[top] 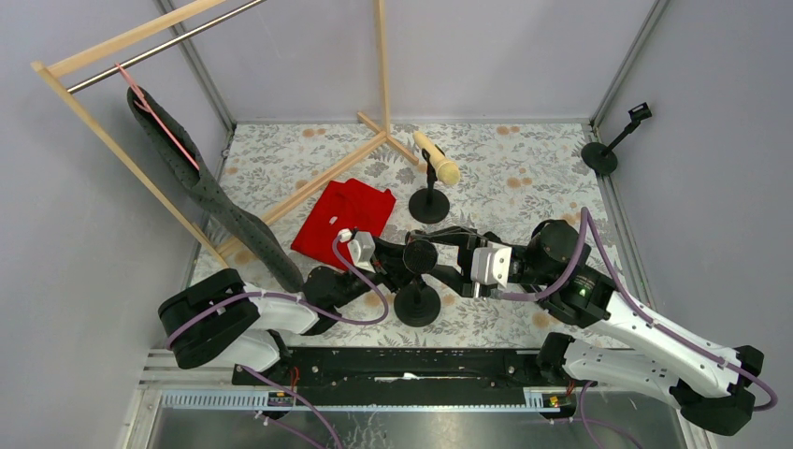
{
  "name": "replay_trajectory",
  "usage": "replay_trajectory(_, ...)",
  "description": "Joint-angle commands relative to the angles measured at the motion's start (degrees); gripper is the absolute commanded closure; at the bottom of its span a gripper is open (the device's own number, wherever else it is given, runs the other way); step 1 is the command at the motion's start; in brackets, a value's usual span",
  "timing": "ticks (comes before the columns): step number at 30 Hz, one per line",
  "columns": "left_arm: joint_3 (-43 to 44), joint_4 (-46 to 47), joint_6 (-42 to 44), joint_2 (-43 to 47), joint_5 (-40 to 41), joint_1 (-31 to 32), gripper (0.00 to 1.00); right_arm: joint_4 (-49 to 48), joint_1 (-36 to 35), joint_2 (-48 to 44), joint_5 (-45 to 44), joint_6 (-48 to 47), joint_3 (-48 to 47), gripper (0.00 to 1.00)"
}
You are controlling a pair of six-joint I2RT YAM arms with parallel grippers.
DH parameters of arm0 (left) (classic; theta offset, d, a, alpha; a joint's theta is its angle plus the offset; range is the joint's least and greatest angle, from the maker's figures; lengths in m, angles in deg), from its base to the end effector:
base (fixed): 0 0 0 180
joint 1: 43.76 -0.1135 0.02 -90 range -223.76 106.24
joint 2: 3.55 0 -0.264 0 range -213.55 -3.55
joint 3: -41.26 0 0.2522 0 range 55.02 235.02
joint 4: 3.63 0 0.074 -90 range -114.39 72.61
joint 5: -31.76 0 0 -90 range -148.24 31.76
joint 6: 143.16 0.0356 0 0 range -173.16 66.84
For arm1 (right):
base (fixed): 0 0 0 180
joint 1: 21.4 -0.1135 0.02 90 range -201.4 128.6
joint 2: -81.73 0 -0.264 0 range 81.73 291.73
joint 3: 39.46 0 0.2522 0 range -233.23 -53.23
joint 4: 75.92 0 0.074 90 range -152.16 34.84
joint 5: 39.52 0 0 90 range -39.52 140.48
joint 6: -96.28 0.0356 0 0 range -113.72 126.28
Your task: Attach the microphones to the stand
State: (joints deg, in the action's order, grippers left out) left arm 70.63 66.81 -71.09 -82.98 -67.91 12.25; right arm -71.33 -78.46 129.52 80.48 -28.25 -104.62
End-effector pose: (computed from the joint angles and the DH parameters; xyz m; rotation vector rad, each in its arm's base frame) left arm 0.1268 -0.1988 0.2176 0.5760 1.1822 -1.2174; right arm 0.0860 0.1654 0.4075 -1.2723 0.6111 0.6790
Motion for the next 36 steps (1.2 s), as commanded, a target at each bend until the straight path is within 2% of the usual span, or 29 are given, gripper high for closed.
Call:
replay_trajectory(1,-0.52,7.29,0.33,2.13,-7.65,1.56,1.00,20.18,1.35,5.09,-11.35,2.68,6.29,1.00)
replay_trajectory(22,0.29,7.38,0.53,1.13,-8.32,1.56,1.00,21.58,0.81,5.30,-12.26,4.97,11.26,1.00)
replay_trajectory(36,-0.41,7.38,0.79,2.09,-8.55,1.57,1.00,24.34,0.63,7.22,-16.08,4.54,12.59,1.00)
